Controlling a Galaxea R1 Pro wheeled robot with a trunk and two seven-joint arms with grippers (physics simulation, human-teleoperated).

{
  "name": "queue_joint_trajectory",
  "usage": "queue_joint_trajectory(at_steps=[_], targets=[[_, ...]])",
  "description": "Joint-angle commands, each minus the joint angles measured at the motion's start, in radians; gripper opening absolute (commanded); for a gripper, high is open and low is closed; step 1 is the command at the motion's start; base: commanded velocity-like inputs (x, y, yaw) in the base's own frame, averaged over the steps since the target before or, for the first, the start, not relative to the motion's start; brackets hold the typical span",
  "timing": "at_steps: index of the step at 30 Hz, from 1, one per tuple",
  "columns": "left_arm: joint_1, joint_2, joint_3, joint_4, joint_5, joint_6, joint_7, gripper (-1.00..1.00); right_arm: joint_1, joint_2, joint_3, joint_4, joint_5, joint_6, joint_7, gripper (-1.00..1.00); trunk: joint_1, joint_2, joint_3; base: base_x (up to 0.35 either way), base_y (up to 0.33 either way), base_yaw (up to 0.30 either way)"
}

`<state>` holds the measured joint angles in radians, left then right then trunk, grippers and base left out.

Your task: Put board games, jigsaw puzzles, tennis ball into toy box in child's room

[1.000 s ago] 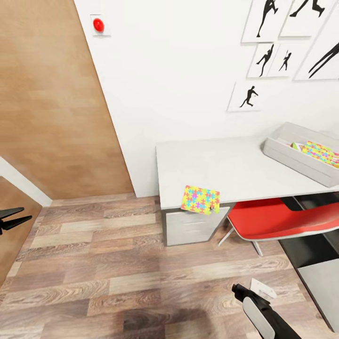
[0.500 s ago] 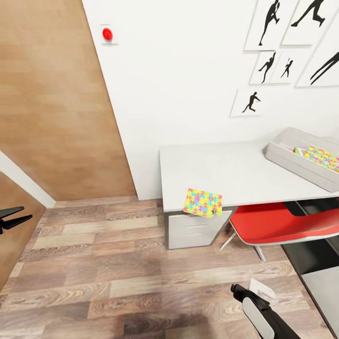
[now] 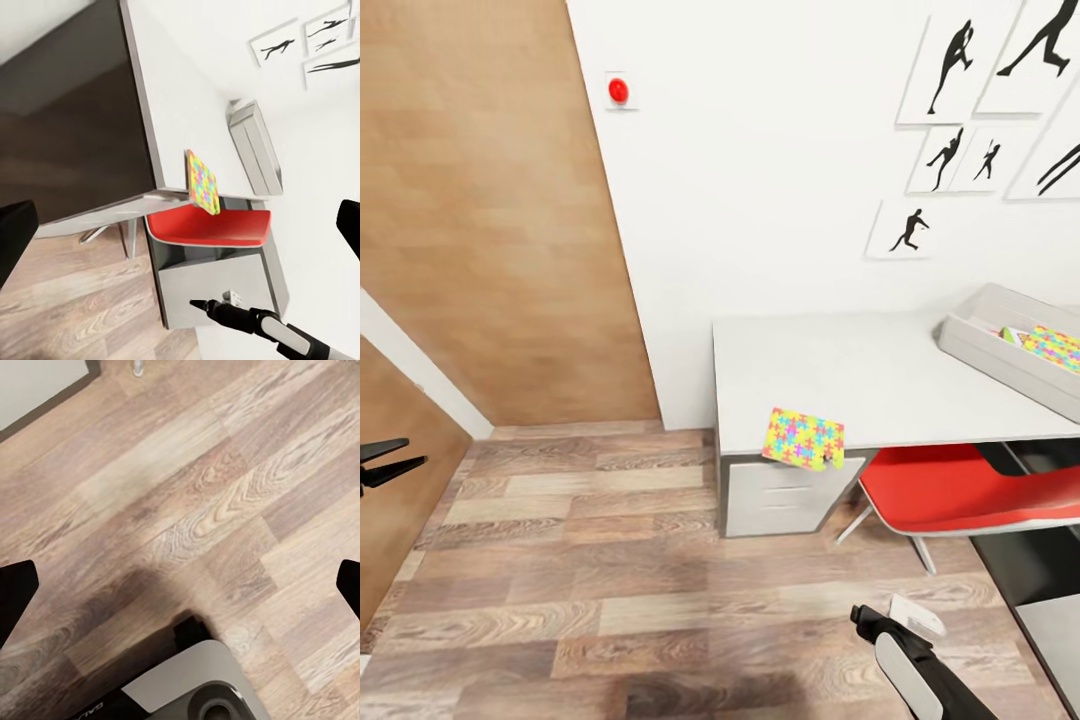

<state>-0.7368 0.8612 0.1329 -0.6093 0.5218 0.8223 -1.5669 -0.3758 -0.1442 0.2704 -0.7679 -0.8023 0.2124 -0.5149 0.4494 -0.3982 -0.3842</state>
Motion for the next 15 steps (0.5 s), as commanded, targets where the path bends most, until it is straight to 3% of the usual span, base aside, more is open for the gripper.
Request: queue_joint_trajectory(at_steps=[1, 15], targets=[[-0.001, 0.0, -0.001, 0.0, 0.0, 0.011, -0.004, 1.0, -0.001, -0.001, 0.005, -0.002, -0.005, 0.004, -0.008, 1.0, 0.001, -0.002, 0.0, 0.0, 0.0, 0.11], [-0.001, -0.007, -0.002, 0.0, 0.001, 0.011, -0.004, 1.0, -0.001, 0.005, 0.006, -0.002, -0.005, 0.004, -0.007, 1.0, 0.001, -0.002, 0.023, 0.0, 0.0, 0.118]])
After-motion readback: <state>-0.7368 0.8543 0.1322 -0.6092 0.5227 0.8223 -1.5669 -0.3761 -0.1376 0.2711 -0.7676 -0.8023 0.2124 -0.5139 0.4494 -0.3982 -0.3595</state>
